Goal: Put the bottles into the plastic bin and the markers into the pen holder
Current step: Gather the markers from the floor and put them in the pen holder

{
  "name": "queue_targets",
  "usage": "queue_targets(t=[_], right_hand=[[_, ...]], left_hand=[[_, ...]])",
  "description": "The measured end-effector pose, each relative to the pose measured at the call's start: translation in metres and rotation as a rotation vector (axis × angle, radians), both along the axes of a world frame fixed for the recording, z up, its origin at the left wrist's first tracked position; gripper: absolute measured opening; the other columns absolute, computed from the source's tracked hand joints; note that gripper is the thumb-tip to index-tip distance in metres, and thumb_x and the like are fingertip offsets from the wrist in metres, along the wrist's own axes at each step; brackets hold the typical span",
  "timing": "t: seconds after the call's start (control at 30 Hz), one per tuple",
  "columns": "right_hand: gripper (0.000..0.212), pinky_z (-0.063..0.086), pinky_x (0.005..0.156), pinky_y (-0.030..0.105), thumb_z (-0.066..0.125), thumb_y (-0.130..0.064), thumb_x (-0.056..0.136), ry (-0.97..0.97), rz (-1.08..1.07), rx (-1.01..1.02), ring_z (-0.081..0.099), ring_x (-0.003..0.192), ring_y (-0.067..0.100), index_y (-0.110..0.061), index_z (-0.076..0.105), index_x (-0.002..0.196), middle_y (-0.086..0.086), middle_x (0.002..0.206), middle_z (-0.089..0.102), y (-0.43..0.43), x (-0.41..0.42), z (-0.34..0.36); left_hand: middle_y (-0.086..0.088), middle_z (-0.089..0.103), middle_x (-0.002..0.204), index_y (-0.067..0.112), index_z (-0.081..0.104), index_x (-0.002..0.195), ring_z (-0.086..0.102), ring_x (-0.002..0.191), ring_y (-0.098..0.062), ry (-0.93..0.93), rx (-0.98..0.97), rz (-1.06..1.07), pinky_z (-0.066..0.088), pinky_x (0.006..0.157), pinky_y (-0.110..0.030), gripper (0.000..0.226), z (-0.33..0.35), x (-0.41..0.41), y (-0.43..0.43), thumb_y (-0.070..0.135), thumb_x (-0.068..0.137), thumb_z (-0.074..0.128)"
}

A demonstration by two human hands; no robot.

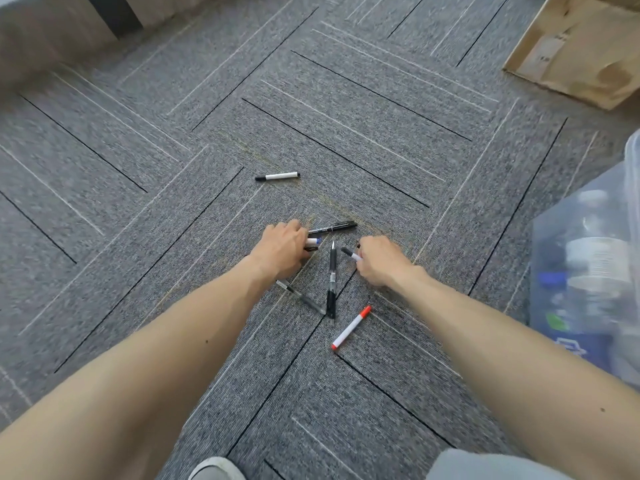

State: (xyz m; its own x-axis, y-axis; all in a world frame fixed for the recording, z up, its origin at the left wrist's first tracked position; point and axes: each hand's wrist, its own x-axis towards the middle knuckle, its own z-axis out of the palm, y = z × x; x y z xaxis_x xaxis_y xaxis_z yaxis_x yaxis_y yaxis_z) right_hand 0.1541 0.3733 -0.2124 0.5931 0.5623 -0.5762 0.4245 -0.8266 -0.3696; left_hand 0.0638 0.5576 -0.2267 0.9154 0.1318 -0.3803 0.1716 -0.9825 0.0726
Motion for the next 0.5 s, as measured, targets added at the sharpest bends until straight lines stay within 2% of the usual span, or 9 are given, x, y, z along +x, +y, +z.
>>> queue_targets(t=[0.1, 0.13, 0.2, 0.27, 0.37, 0.43, 0.5], right_hand=[[0.029, 0.038, 0.048, 0.024, 0.046, -0.01, 0.1, 0.022, -0.026, 0.009, 0.051, 0.056, 0.016, -0.006, 0.053, 0.072, 0.009, 0.077, 0.062, -0.001, 0.008, 0.004], [0.031, 0.04, 0.049, 0.025, 0.045, -0.01, 0.1, 0.028, -0.041, 0.026, 0.05, 0.056, 0.016, -0.006, 0.051, 0.07, 0.008, 0.074, 0.06, 0.0, 0.009, 0.006], [0.028, 0.05, 0.059, 0.03, 0.042, -0.011, 0.101, 0.041, -0.06, 0.055, 0.055, 0.063, 0.019, -0.005, 0.051, 0.076, 0.007, 0.076, 0.058, 0.004, 0.008, 0.011], [0.022, 0.054, 0.071, 0.036, 0.04, -0.011, 0.102, 0.046, -0.071, 0.092, 0.061, 0.076, 0.022, 0.001, 0.056, 0.092, 0.009, 0.085, 0.059, 0.01, 0.004, 0.014], [0.018, 0.048, 0.061, 0.033, 0.044, -0.011, 0.099, 0.066, -0.095, 0.137, 0.057, 0.071, 0.021, 0.001, 0.057, 0.098, 0.008, 0.084, 0.06, 0.02, -0.002, 0.008], [0.018, 0.043, 0.053, 0.028, 0.053, -0.02, 0.097, 0.078, -0.08, 0.129, 0.052, 0.061, 0.018, -0.004, 0.058, 0.092, 0.005, 0.075, 0.058, 0.025, -0.009, 0.003], [0.032, 0.04, 0.05, 0.028, 0.063, -0.037, 0.093, 0.042, -0.058, 0.094, 0.052, 0.057, 0.017, -0.006, 0.059, 0.084, 0.004, 0.073, 0.061, 0.028, -0.018, -0.003]], left_hand=[[-0.002, 0.059, 0.101, 0.015, 0.039, 0.102, 0.056, 0.085, -0.02, -0.025, -0.063, 0.019, 0.045, 0.088, -0.037, 0.003, 0.005, -0.015, 0.006, 0.015, 0.101, 0.042], [-0.005, 0.063, 0.098, 0.017, 0.033, 0.1, 0.059, 0.079, -0.022, -0.005, -0.102, 0.038, 0.048, 0.08, -0.036, 0.009, 0.007, -0.021, 0.009, 0.011, 0.102, 0.04], [-0.011, 0.065, 0.096, 0.019, 0.028, 0.102, 0.064, 0.069, -0.025, 0.058, -0.22, 0.085, 0.053, 0.058, -0.031, 0.022, 0.009, -0.031, 0.015, 0.002, 0.1, 0.041], [-0.013, 0.065, 0.093, 0.017, 0.03, 0.108, 0.062, 0.063, -0.023, 0.075, -0.295, 0.079, 0.049, 0.047, -0.028, 0.023, 0.012, -0.038, 0.017, 0.0, 0.099, 0.043], [-0.009, 0.064, 0.085, 0.015, 0.037, 0.103, 0.059, 0.061, -0.021, 0.115, -0.337, 0.013, 0.05, 0.052, -0.028, 0.008, 0.014, -0.046, 0.012, 0.018, 0.105, 0.045], [-0.008, 0.067, 0.091, 0.016, 0.044, 0.099, 0.063, 0.067, -0.021, 0.157, -0.291, -0.023, 0.057, 0.062, -0.03, 0.018, 0.013, -0.05, 0.006, 0.03, 0.1, 0.055], [-0.001, 0.071, 0.1, 0.013, 0.056, 0.107, 0.07, 0.076, -0.016, 0.165, -0.213, -0.041, 0.061, 0.072, -0.033, 0.028, 0.011, -0.052, 0.001, 0.035, 0.092, 0.065]])
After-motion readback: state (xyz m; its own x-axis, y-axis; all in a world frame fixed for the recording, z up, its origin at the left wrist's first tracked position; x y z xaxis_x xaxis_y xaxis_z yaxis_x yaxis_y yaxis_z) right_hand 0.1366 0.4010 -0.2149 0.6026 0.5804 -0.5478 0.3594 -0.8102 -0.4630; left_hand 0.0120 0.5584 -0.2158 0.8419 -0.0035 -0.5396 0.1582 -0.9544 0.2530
